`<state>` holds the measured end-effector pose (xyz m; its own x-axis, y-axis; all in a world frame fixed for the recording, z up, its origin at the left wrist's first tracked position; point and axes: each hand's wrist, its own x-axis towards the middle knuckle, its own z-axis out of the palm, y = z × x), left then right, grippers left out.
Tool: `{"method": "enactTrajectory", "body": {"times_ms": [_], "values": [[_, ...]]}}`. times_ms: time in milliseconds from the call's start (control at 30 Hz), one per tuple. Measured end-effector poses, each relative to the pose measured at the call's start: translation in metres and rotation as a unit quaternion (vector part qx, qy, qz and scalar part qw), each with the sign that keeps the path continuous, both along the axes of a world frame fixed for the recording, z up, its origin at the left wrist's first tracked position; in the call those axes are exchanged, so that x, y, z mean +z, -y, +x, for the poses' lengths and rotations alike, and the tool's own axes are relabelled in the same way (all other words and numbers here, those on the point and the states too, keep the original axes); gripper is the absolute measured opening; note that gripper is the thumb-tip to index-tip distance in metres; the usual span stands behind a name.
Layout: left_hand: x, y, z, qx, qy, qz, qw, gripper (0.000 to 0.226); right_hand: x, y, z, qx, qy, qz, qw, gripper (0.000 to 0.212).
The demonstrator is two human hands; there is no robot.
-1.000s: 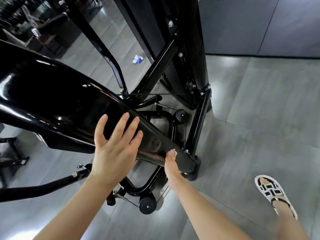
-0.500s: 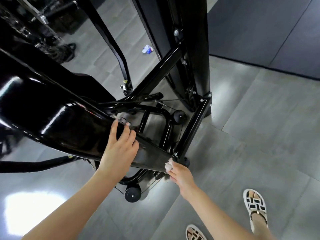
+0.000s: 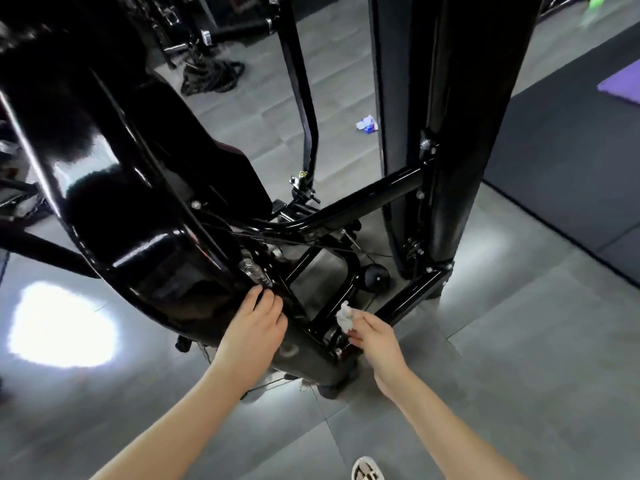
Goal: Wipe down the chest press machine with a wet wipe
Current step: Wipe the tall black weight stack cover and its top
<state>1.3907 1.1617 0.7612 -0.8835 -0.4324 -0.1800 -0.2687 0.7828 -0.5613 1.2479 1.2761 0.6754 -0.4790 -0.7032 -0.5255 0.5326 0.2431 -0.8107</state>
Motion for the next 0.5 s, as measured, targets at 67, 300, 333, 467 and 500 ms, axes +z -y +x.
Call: {"method": "enactTrajectory", "body": {"times_ms": [67, 300, 333, 467, 500], "values": [[0.004, 0.001, -0.007, -0.004, -0.033, 0.016, 0.999, 0.032, 0.012, 0.015, -0.013, 0.012, -0.020, 0.001, 1.000, 0.021], [0.034, 0.015, -0.014, -0.037, -0.079, -0.036, 0.996, 0.034, 0.044, 0.056, -0.045, 0.064, -0.062, -0.007, 0.996, 0.022], [0.034, 0.017, -0.012, -0.042, -0.060, -0.042, 0.996, 0.034, 0.048, 0.062, -0.046, 0.086, -0.064, -0.010, 0.994, 0.021], [0.041, 0.019, -0.006, -0.061, -0.010, 0.012, 0.998, 0.037, 0.066, 0.092, -0.046, 0.185, -0.076, -0.040, 0.979, 0.024], [0.044, 0.018, -0.005, -0.065, -0.007, 0.028, 0.997, 0.037, 0.071, 0.099, -0.045, 0.209, -0.074, -0.049, 0.974, 0.024]]}}
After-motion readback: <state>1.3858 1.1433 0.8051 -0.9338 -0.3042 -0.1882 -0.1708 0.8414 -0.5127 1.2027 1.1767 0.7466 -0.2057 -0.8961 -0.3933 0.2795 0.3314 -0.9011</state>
